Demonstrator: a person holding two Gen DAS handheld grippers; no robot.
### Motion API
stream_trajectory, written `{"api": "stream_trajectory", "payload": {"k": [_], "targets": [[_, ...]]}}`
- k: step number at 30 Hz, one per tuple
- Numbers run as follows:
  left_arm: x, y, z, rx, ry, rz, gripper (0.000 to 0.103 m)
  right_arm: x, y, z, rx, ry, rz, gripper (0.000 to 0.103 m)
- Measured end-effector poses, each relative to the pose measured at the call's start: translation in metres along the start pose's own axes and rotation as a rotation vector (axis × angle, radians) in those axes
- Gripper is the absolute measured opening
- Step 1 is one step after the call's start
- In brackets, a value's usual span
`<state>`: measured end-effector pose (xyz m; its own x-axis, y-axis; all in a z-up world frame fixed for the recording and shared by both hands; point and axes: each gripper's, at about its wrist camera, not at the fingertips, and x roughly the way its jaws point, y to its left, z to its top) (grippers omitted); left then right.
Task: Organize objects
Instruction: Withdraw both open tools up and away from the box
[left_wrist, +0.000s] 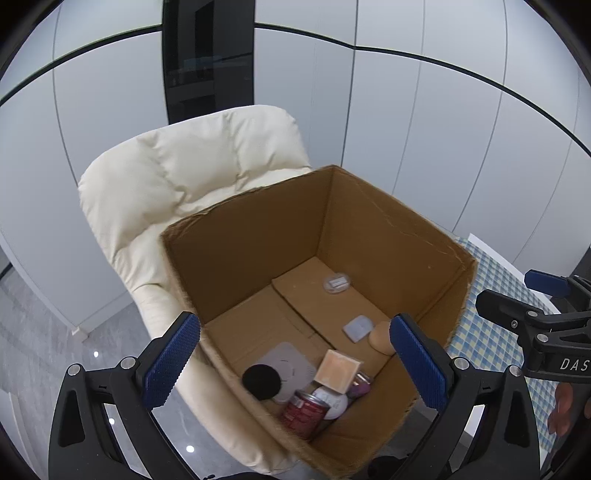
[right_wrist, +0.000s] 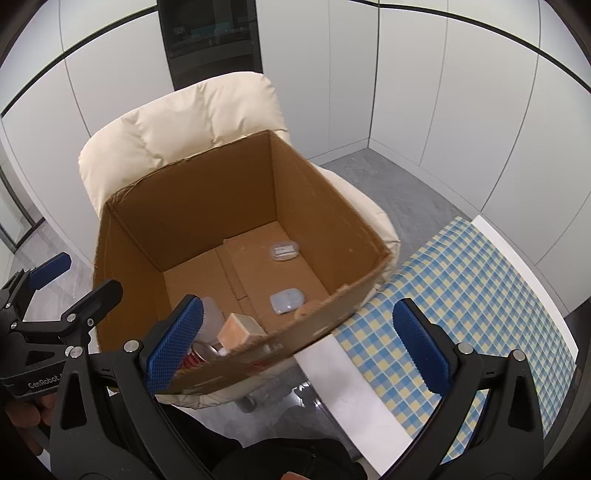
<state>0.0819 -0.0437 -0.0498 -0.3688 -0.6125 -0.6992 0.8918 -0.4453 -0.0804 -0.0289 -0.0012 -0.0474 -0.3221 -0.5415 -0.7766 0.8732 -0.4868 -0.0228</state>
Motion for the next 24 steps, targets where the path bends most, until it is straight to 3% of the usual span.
{"api": "stream_trajectory", "payload": {"k": [24], "targets": [[0.009, -0.068, 0.000, 0.087, 0.014, -0.079, 0.103, -0.024, -0.073, -0.018, 0.126, -0.008, -0.070, 0.103]]}}
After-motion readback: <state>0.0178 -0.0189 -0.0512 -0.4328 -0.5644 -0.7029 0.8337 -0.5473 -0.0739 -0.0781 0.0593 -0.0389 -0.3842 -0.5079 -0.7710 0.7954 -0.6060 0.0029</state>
